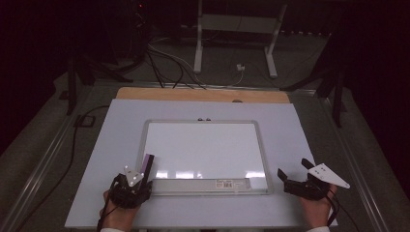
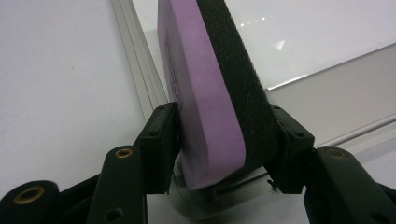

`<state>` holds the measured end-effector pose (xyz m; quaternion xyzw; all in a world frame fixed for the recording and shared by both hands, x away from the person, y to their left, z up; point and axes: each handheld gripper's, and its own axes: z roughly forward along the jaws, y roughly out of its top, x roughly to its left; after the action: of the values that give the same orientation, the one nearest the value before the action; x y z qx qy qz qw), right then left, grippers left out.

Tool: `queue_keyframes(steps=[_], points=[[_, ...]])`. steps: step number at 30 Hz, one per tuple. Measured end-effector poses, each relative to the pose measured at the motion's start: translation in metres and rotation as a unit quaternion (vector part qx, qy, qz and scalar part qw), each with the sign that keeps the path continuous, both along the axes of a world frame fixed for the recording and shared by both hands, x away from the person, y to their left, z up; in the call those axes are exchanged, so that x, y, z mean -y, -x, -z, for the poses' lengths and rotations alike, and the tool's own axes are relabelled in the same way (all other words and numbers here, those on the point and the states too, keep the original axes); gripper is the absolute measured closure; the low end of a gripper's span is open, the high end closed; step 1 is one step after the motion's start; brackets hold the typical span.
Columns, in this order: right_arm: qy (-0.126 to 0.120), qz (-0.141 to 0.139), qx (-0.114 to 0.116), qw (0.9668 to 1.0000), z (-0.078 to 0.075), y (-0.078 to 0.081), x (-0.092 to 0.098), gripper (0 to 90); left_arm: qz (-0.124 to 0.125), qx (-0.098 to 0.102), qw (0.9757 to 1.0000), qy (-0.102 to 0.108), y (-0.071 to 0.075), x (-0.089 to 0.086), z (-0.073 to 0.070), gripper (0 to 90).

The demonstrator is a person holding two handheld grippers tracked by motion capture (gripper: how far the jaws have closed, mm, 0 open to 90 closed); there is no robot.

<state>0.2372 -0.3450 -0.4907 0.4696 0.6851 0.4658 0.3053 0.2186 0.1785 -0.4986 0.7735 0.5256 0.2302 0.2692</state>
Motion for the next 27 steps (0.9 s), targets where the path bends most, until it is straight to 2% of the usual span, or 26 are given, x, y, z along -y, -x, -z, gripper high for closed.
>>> queue_keyframes(steps=[5, 13, 21, 24, 27], points=[[0.001, -0.001, -0.001, 1.0, 0.001, -0.001, 0.0, 0.3, -0.024, -0.002, 0.9996, 0.016, -0.006, 0.0, 0.001, 58.5], [0.002, -0.001, -0.002, 1.0, 0.001, -0.001, -0.001, 0.4, -0.053, 0.001, 0.9984, 0.023, -0.017, 0.005, 0.003, 60.4], [0.001, -0.001, -0.002, 1.0, 0.001, -0.001, -0.001, 0.3, -0.085, 0.005, 0.9961, 0.025, -0.03, 0.008, 0.004, 63.4], [-0.001, 0.0, -0.001, 1.0, 0.001, -0.001, 0.0, 0.3, -0.086, 0.007, 0.9959, 0.029, -0.031, 0.009, 0.005, 63.1], [0.001, -0.001, 0.0, 1.0, 0.001, -0.002, 0.0, 0.3, -0.083, 0.002, 0.9954, 0.047, -0.03, 0.006, 0.005, 60.2]])
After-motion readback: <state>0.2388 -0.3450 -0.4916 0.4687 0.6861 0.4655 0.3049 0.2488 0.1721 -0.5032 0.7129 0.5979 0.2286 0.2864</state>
